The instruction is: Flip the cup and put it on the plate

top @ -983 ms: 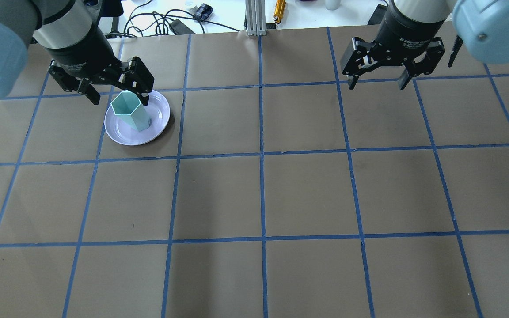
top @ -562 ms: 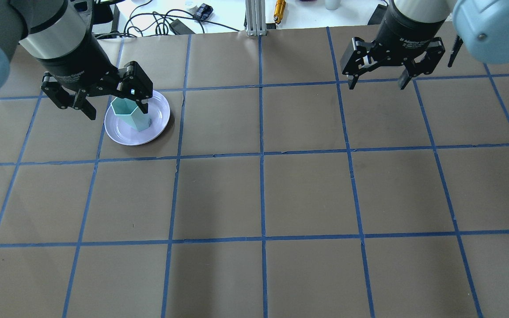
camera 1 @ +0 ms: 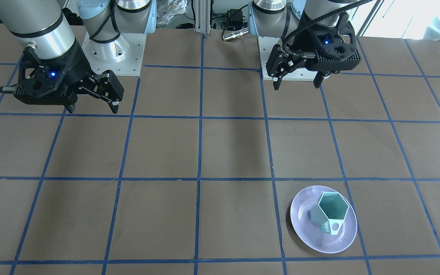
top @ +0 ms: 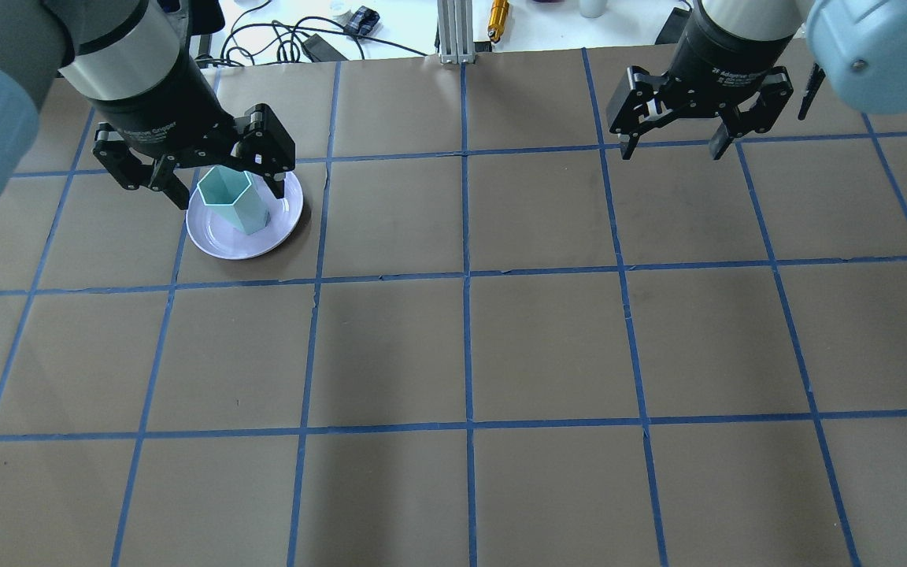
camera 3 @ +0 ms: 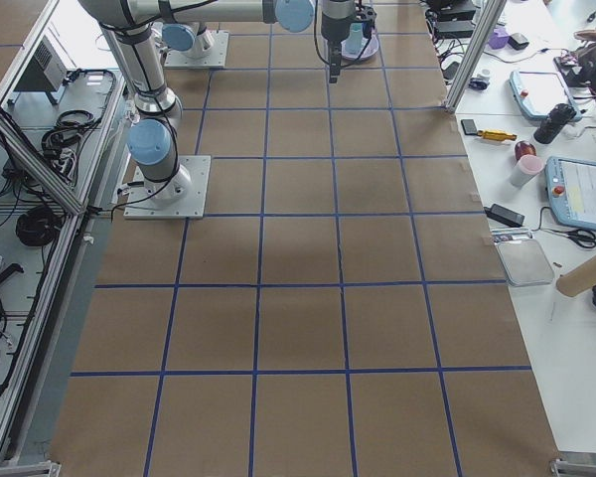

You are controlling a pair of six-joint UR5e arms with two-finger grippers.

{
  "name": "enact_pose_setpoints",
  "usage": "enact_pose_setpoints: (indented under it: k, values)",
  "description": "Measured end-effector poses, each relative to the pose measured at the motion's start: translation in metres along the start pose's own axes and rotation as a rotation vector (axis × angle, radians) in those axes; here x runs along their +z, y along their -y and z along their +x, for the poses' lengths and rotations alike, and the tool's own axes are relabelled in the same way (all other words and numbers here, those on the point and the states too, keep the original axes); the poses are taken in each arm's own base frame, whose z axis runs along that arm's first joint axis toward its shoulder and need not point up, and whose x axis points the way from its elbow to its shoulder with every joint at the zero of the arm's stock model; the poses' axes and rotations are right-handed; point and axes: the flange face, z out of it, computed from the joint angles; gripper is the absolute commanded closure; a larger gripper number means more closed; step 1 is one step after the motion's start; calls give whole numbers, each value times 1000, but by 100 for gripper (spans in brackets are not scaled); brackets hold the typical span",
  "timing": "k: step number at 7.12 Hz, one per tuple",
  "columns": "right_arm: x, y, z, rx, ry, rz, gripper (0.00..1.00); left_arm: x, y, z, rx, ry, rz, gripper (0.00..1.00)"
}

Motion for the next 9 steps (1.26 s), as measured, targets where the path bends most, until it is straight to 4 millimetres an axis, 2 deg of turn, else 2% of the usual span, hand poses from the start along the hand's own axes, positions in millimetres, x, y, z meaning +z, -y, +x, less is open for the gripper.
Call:
enact_pose_setpoints:
  k: [2, 9]
  values:
    - [0, 0, 0, 0, 0, 0, 0, -1, 8, 0, -1, 13, -4, 0]
    - [0, 0, 0, 0, 0, 1, 0, -1, 4, 0, 0, 13, -11, 0]
